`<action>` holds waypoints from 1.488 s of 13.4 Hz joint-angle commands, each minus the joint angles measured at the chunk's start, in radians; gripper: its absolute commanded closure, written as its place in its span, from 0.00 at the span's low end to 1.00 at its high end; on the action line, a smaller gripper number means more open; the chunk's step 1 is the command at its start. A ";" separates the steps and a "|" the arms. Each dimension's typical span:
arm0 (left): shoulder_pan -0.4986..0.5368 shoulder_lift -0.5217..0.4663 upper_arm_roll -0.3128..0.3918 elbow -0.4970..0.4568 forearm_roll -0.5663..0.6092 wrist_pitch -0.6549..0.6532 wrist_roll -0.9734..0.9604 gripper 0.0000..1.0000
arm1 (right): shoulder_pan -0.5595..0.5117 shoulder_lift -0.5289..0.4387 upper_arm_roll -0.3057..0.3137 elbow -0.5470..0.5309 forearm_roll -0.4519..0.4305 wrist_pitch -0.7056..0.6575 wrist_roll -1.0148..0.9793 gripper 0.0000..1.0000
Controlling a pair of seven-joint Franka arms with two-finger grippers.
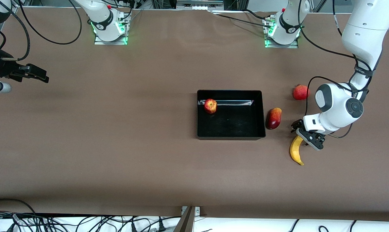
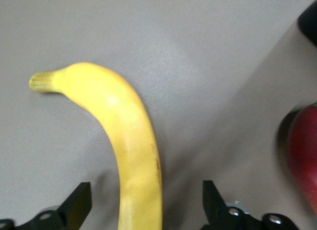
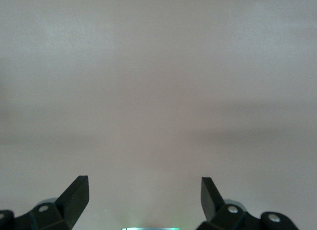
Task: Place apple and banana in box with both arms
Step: 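Lift the banana and carry it over the box with the left gripper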
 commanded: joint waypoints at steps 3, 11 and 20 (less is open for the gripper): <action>-0.012 -0.003 0.010 0.023 0.032 0.002 0.008 1.00 | -0.001 -0.003 -0.006 0.000 0.017 -0.005 -0.013 0.00; -0.184 -0.328 -0.096 0.016 -0.041 -0.321 -0.026 1.00 | -0.001 -0.001 -0.006 0.000 0.017 -0.005 -0.015 0.00; -0.377 -0.311 -0.195 -0.183 -0.084 -0.245 -0.259 1.00 | -0.003 -0.001 -0.009 0.000 0.017 -0.005 -0.017 0.00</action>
